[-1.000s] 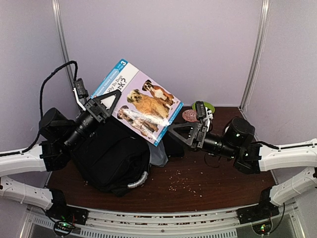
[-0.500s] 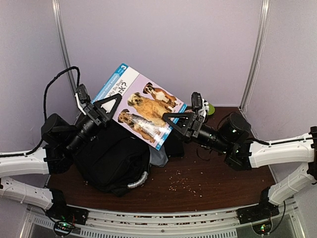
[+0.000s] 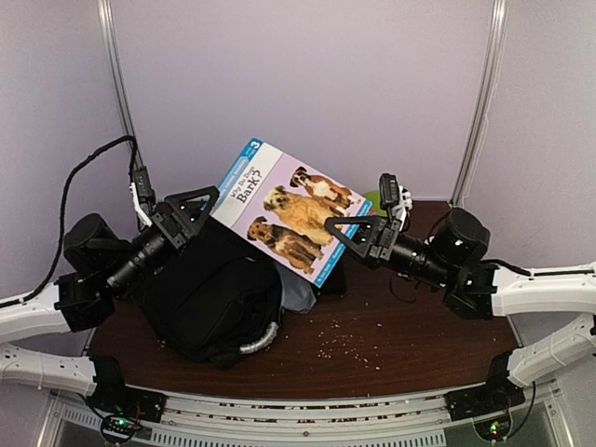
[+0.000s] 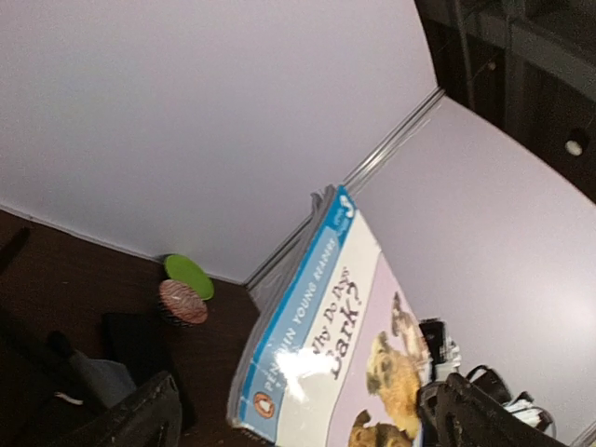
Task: Pack the student bag
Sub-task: Pick up the book from the center of the board, then place the book in the student bag.
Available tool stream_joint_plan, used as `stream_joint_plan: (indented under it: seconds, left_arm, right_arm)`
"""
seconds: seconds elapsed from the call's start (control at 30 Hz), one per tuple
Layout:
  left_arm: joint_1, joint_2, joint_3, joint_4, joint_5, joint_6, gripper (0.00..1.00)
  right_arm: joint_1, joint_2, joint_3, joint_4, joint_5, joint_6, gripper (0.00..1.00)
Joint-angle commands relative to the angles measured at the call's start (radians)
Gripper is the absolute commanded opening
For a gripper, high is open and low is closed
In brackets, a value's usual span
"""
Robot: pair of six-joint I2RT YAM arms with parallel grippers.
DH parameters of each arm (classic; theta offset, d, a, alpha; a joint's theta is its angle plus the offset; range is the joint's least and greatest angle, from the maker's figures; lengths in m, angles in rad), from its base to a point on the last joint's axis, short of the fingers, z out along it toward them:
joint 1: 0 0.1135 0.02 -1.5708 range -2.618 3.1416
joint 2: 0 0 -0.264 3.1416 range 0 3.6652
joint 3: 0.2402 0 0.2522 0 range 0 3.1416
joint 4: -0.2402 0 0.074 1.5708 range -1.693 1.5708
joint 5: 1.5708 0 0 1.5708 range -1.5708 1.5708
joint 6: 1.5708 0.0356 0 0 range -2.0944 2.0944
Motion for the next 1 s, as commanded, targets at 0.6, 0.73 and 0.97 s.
stream_joint_plan:
  seconds: [0.6, 0.73, 0.97]
  left_arm:
    - [-0.271, 0.548, 0.474, -1.433, -0.373, 0.417, 0.98]
    - [-0.290, 0.669, 0.522, -1.436, -0.402, 0.415, 0.98]
    - [-0.290, 0.846, 0.573, -1.417, -0.472, 0.397, 0.98]
  right_arm:
    - [-0.044, -0.485, -0.249, -0.691, 0.327, -0.246, 0.00]
    - [-0.045, -0.501, -0.257, -0.699, 0.326, -0.238, 0.00]
    - [-0.046, -0.534, -0.271, -0.707, 0.327, -0.226, 0.00]
